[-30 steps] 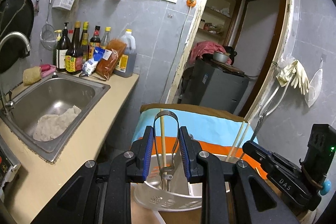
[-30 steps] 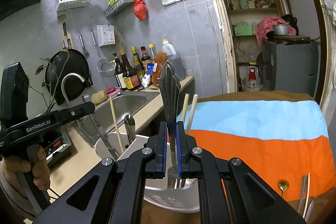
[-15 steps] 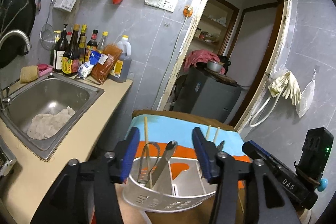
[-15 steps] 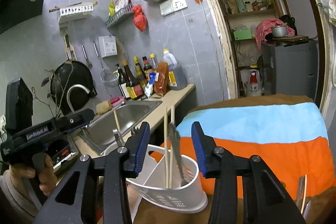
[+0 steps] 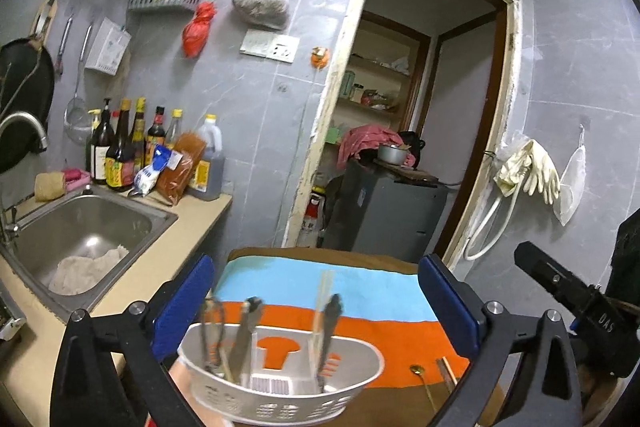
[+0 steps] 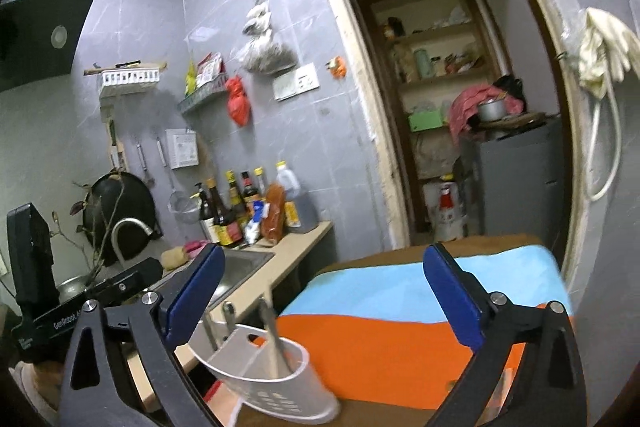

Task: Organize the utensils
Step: 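Move both open tools back to the remaining utensils on the cloth, then close the left tool on the gold spoon while the right tool grasps a silver spoon, then lift both spoons and carry them over the white caddy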

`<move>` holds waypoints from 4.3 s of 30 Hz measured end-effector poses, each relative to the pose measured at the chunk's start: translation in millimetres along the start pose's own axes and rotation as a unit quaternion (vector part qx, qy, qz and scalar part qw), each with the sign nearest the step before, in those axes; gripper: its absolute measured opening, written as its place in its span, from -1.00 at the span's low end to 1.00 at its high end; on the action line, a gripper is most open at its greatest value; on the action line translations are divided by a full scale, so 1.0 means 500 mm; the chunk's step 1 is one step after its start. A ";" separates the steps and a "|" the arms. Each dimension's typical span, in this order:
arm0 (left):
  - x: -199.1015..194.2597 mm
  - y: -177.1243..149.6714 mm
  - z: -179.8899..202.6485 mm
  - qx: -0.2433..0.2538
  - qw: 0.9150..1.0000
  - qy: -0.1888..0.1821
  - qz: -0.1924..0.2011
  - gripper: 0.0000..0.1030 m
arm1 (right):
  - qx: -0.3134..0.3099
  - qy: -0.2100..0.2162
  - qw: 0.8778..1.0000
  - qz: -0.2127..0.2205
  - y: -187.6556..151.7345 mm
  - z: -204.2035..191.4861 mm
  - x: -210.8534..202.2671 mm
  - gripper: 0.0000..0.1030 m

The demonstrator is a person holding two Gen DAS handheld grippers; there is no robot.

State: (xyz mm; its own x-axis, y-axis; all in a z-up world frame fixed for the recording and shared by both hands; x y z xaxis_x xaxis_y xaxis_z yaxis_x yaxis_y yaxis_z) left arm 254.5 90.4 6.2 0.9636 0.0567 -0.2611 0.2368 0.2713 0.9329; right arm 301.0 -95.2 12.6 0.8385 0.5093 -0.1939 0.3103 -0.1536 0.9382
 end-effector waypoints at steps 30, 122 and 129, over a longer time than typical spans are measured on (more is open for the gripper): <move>0.116 -0.209 0.286 0.028 0.995 -0.042 -0.086 0.99 | 0.034 -0.099 0.991 -0.083 -0.093 0.419 -0.107 0.93; 0.118 -0.201 0.289 0.008 0.968 -0.172 -0.182 -0.95 | 0.070 -0.006 0.993 -0.093 -0.113 0.267 -0.083 -0.97; 0.072 -0.120 0.220 0.010 0.977 -0.159 -0.143 -0.95 | 0.030 0.023 0.999 -0.040 -0.032 0.155 -0.057 -0.97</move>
State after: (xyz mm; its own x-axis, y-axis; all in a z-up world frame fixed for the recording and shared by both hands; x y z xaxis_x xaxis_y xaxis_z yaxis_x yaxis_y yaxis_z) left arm 288.9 -29.5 -32.0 0.8468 -0.3213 -0.4239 0.5010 0.2142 0.8385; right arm 307.0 -172.7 -19.3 0.7894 0.5594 -0.2528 0.4024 -0.1606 0.9013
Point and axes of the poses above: each gripper's, at about its wrist camera, not at the fingertips, and x roughly the way its jaws point, z to its right, y to its top, the point moved 9 cm from there along x, roughly the way its jaws point, and after that the axes turned 2 degrees about x, right-handed, at the moved point
